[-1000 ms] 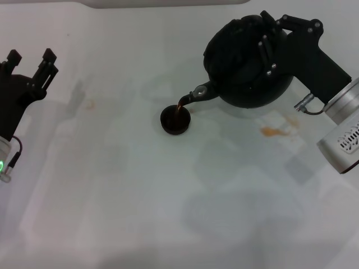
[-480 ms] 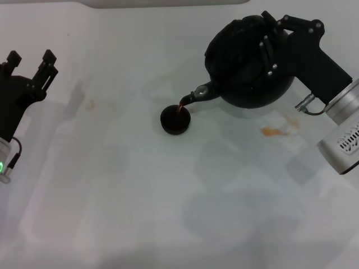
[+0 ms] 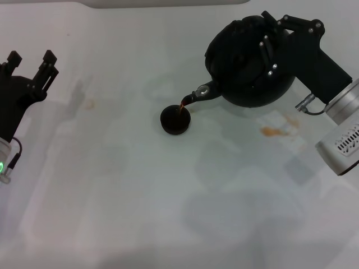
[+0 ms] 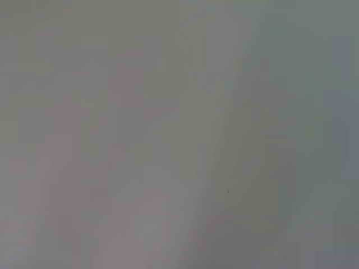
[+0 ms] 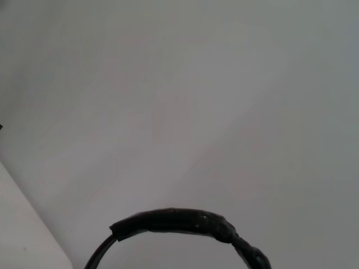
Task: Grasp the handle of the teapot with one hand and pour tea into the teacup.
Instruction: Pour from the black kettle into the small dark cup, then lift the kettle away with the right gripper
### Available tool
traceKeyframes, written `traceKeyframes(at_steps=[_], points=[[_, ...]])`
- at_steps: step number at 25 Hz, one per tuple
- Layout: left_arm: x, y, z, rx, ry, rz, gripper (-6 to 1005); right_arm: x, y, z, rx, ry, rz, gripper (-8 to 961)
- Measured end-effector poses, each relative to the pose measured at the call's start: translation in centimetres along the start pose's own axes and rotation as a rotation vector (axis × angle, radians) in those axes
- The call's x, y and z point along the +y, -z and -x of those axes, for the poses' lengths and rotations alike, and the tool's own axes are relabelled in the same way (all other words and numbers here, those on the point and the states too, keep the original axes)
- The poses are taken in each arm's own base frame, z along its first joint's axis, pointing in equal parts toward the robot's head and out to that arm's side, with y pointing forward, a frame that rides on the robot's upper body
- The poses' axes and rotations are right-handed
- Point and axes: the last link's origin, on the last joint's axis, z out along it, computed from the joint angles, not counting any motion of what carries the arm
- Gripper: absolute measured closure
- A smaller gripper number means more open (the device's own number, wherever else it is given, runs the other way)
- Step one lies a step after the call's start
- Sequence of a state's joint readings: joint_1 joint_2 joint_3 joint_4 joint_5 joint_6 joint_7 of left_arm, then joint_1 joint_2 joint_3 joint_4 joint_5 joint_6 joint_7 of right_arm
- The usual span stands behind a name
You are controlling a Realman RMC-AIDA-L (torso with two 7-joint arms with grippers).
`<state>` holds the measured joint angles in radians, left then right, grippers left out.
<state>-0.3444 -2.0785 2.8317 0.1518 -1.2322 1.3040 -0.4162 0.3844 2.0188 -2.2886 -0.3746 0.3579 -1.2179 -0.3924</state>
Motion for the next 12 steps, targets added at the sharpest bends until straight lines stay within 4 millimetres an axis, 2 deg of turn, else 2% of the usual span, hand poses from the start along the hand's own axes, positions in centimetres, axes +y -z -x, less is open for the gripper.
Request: traceKeyframes(at_steps=[6,12], points=[[0.03,-0.06,-0.02,0.001,-0.001,0.002,179,0.0,0.05,-0.09,0.006,-0.021,-0.001,835],[0.04,-0.08,-0.03,0.001,-0.001,0.002,179,-0.03,0.25,-0.35,0.019,-0.159,0.0,836]])
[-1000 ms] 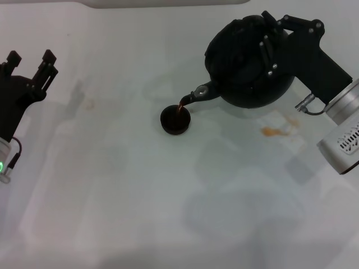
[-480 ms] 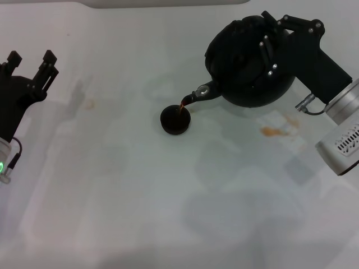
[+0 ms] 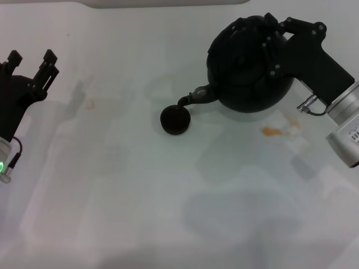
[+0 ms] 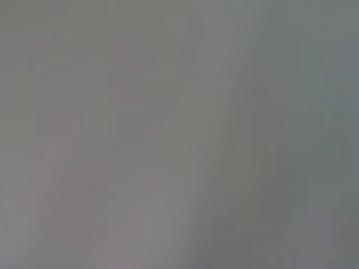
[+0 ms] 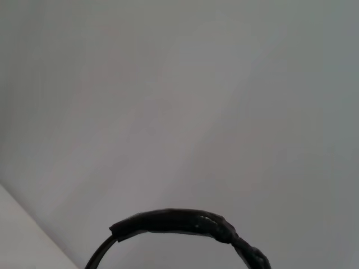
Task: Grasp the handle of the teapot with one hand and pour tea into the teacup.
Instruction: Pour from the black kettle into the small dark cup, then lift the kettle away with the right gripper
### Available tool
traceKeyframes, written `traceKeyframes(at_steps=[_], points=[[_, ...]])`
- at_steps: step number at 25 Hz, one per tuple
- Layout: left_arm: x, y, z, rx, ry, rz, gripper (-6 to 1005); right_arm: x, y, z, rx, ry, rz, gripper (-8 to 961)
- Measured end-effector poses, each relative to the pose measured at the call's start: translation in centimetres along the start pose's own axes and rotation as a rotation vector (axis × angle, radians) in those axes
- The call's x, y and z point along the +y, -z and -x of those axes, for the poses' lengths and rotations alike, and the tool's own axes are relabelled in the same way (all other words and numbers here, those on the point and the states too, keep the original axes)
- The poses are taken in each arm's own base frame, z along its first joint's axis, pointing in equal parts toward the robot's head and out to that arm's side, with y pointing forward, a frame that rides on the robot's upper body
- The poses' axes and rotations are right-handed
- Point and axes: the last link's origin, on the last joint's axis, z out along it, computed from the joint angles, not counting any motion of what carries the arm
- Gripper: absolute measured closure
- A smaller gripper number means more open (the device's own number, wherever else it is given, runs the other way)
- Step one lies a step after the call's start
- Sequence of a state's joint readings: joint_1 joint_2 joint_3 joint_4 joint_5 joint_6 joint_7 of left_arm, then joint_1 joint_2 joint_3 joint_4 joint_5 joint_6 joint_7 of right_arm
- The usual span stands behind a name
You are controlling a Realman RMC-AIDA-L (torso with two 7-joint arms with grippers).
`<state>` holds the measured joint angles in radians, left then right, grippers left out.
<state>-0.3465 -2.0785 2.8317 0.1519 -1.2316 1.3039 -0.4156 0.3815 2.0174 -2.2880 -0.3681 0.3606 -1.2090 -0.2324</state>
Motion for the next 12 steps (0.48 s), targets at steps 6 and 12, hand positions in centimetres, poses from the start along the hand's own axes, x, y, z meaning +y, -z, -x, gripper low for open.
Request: traceKeyframes(at_steps=[6,12], points=[[0.0,0.01,0.0,0.0,0.0,0.0,179,-0.08,0.04,-0.4,0.026,-0.135,-0.004,836],[-0.01,0.13,0.08,-0.002,0.0,-0.002,178,-0.81,0.17,-0.32,0.01,-0.327,-0.047,836]])
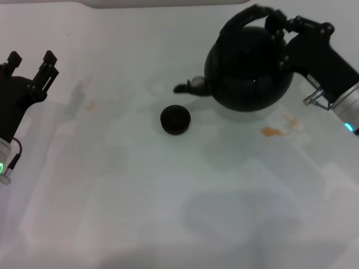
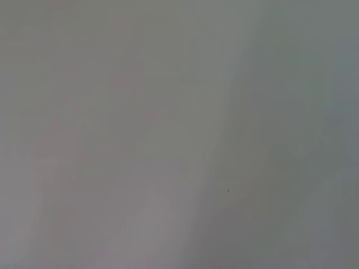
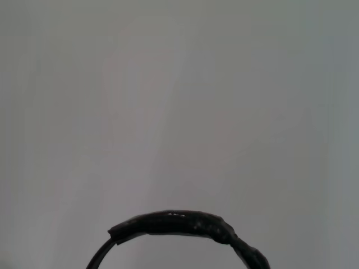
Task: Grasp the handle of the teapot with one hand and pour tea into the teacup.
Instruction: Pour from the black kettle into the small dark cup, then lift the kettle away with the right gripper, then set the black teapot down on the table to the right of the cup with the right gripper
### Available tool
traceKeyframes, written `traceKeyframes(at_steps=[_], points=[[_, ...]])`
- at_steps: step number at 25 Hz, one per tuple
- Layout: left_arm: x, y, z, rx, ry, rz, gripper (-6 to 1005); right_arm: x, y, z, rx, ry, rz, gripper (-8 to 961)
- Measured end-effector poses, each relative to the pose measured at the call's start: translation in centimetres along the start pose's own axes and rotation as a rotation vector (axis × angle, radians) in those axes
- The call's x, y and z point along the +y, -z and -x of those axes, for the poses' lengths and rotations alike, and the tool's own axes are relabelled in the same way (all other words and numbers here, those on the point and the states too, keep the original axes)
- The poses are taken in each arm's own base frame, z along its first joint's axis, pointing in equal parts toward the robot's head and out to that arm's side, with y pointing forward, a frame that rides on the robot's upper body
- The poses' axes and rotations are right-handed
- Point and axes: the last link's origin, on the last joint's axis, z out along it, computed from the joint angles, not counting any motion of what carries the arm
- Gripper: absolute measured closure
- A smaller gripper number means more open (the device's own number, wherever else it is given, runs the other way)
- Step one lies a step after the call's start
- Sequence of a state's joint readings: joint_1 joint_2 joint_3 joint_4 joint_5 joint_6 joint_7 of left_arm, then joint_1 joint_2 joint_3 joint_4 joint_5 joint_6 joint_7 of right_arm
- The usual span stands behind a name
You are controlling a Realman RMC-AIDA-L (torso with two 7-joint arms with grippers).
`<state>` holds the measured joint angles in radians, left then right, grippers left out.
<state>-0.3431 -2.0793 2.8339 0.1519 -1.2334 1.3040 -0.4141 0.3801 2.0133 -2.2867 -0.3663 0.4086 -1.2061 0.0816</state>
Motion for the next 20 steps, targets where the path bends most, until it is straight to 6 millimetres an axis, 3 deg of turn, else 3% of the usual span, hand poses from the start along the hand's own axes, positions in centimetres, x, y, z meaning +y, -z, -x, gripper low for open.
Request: traceKeyframes(at_steps=[4,8,11,20], points=[[0.0,0.0,0.1,-0.002,0.0,0.001,178,-0.8,0.8,0.3,-0.035,-0.166,-0.018,835],[0.0,0.0,0.0,0.002,0.002,0.0,178,-2.1,2.9,0.1,-0.056,-0.312,-0.054,836],[0.1,-0.1,-0.1,0.004,0.002,0.002,178,-2.7,4.8,-0.6,-0.038,-0.35,-0.077,836],[0.4,-0.5,-0.2,0.012,0.012,0.011,178,-2.6,7.0,-2.3,0.064,-0.346,-0.096,834]])
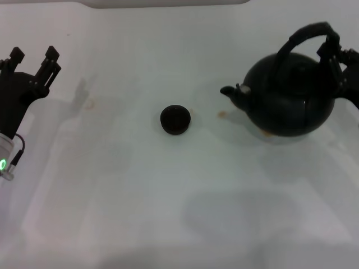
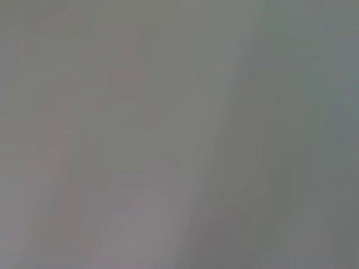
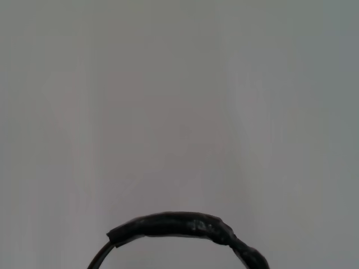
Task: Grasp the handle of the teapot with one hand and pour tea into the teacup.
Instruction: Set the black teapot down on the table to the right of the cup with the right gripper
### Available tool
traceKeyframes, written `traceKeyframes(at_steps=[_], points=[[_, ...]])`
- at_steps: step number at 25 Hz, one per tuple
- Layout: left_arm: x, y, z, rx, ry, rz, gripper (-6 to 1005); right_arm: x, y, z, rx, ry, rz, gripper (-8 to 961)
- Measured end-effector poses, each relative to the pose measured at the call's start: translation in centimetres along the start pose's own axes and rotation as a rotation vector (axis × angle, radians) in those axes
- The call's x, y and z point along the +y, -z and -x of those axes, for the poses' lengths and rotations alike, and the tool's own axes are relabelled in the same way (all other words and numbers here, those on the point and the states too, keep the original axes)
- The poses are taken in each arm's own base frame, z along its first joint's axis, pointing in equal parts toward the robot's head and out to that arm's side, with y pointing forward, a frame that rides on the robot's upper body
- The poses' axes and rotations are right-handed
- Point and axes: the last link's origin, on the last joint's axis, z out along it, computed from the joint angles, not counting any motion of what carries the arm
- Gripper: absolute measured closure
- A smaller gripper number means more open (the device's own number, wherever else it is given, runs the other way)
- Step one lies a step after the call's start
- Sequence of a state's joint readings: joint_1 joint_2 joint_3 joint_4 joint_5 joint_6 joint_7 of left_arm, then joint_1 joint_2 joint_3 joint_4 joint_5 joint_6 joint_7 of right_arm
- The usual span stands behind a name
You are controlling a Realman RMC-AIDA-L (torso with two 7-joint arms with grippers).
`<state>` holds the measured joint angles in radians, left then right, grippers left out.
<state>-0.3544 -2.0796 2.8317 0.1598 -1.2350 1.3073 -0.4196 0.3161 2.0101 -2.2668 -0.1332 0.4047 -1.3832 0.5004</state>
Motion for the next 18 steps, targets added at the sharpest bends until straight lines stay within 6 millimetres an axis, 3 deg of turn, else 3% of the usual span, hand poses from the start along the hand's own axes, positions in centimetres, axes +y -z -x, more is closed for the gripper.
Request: traceKeyframes(at_steps=[18], points=[[-0.1,0.2,0.1,-0.008,-0.005,-0.001,178,-0.1,-0.3,-1.5,0.103,0.028,-0.021,827]])
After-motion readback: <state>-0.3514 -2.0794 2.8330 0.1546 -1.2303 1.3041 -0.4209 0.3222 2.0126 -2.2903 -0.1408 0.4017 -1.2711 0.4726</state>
